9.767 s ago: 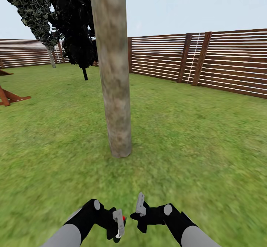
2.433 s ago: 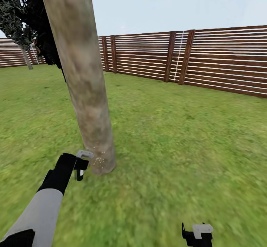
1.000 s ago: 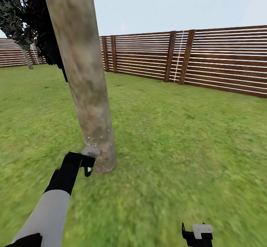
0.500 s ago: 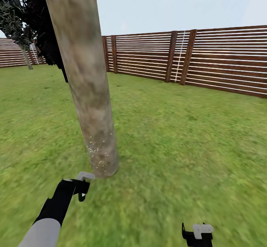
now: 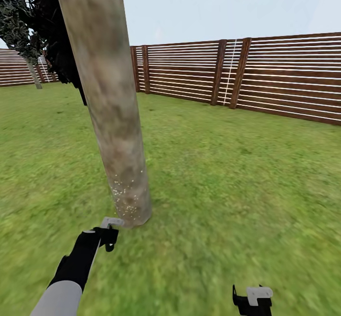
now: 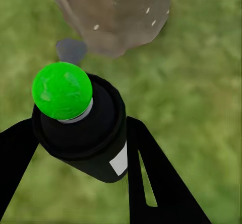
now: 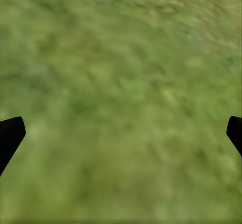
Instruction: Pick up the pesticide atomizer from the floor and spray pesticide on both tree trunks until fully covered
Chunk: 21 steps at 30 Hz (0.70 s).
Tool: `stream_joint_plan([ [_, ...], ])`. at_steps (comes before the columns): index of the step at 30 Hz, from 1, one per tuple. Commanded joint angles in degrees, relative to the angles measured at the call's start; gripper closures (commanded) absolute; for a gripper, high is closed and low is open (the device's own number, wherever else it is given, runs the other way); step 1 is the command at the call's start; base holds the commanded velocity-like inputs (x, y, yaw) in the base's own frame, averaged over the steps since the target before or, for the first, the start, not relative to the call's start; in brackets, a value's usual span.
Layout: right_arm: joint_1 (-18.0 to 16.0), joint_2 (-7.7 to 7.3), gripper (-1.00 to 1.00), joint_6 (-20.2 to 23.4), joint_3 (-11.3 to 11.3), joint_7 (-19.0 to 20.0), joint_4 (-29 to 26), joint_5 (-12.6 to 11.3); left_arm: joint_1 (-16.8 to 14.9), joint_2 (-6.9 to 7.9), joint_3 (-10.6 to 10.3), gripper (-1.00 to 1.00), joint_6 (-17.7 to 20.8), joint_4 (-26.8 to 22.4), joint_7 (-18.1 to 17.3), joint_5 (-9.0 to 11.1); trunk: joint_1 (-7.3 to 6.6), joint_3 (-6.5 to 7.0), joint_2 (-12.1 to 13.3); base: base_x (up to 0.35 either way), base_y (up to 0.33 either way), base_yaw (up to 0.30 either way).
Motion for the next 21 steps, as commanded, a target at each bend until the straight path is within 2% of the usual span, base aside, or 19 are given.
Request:
stream_joint_plan([
  [1, 0.0, -0.01, -1.0, 0.0, 0.0, 0.0, 0.0, 0.0, 0.0, 0.0, 0.0, 1.0, 0.0, 0.0, -0.1, 0.3, 0.0, 0.0, 0.0, 0.053, -0.121, 0.0],
  [3, 0.0, -0.02, -1.0, 0.0, 0.0, 0.0, 0.0, 0.0, 0.0, -0.08, 0.0, 1.0, 0.0, 0.0, -0.1, 1.4, 0.0, 0.0, 0.0, 0.098, -0.222, 0.0],
  [7, 0.0, -0.02, -1.0, 0.0, 0.0, 0.0, 0.1, 0.0, 0.0, -0.1, 0.1, 1.0, -0.1, 0.0, -0.1, 1.7, 0.0, 0.0, 0.0, 0.049, -0.262, 0.0],
  [12, 0.0, -0.02, -1.0, 0.0, 0.0, -0.1, 0.0, 0.0, 0.0, -0.1, -0.1, 1.0, -1.5, 0.0, 0.6, 4.7, 0.0, 0.0, 0.0, -0.108, -0.266, 0.042],
  [19, 0.0, 0.06, -1.0, 0.0, 0.0, -0.1, 0.0, 0.0, 0.0, -0.1, -0.3, 1.0, -1.3, -0.6, 0.8, 4.6, 0.0, 0.0, 0.0, -0.021, -0.271, 0.266],
  [21, 0.0, 0.07, -1.0, 0.0, 0.0, -0.1, 0.0, 0.0, 0.0, 0.07, -0.2, 1.0, -1.1, -0.3, 1.8, 4.4, 0.0, 0.0, 0.0, 0.0, -0.275, 0.277],
])
